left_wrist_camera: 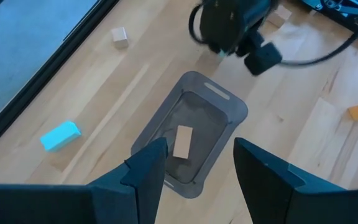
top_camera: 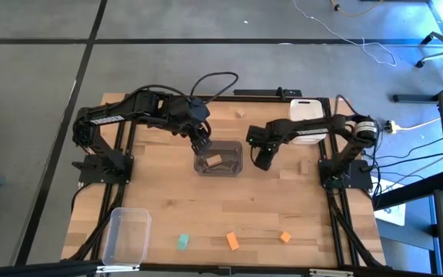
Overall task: Sort & place blocks by color
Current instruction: Put the right blue block into the white bin, then put the top blue block into the white bin
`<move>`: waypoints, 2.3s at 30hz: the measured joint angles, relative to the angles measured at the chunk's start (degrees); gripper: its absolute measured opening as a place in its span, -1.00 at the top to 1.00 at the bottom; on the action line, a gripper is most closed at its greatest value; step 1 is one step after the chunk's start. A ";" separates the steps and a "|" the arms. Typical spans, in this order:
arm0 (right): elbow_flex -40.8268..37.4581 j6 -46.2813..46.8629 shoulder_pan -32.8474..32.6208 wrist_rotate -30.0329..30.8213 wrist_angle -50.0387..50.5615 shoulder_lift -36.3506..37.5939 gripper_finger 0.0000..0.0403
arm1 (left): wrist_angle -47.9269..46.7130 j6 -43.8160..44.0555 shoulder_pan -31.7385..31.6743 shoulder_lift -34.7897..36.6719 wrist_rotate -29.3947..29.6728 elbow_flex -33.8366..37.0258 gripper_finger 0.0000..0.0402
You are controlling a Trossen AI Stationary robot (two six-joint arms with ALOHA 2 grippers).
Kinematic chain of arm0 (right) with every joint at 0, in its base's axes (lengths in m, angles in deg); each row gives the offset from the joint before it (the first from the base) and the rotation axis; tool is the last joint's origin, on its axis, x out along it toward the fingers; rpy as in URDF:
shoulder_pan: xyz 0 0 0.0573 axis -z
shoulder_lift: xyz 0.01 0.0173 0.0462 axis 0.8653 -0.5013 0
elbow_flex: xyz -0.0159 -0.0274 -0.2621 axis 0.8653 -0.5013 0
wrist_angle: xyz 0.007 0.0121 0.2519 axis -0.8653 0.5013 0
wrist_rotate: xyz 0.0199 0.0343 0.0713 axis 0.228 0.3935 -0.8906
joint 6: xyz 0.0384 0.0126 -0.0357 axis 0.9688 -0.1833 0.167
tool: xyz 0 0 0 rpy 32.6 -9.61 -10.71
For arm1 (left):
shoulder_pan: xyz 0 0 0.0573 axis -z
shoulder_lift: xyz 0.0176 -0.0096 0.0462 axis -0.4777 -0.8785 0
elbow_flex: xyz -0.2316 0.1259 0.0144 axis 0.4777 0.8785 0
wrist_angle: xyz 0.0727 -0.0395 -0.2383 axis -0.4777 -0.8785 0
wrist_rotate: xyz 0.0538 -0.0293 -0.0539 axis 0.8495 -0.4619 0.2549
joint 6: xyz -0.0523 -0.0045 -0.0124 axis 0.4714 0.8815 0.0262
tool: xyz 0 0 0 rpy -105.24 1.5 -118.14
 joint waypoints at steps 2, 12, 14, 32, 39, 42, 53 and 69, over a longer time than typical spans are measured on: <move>0.00 0.68 0.75 0.47 2.43 1.98 0.34 | -0.19 0.00 -0.02 0.00 0.00 0.00 0.10; 0.02 6.73 5.94 6.07 15.98 17.34 0.34 | -0.52 -0.02 0.44 0.00 0.02 0.00 0.10; 0.02 8.56 7.50 6.27 18.32 20.32 0.34 | -0.52 -0.04 0.48 0.00 -0.04 0.00 0.10; -2.55 9.11 24.60 12.08 17.58 24.56 0.34 | -0.50 -0.08 0.46 0.00 0.02 0.00 0.10; -11.41 8.77 29.58 10.03 9.43 24.38 0.34 | -0.50 -0.08 0.46 0.00 0.06 0.00 0.10; -14.97 7.77 30.77 7.42 3.42 24.38 0.34 | -0.50 -0.08 0.46 0.00 0.22 0.00 0.10; -20.55 7.79 32.71 4.67 -1.53 24.38 0.34 | -0.47 -0.04 0.46 -0.01 0.22 0.00 0.10; -20.61 7.86 32.69 4.73 -2.13 24.38 -0.09 | -0.51 0.50 0.46 -0.02 0.28 0.00 0.10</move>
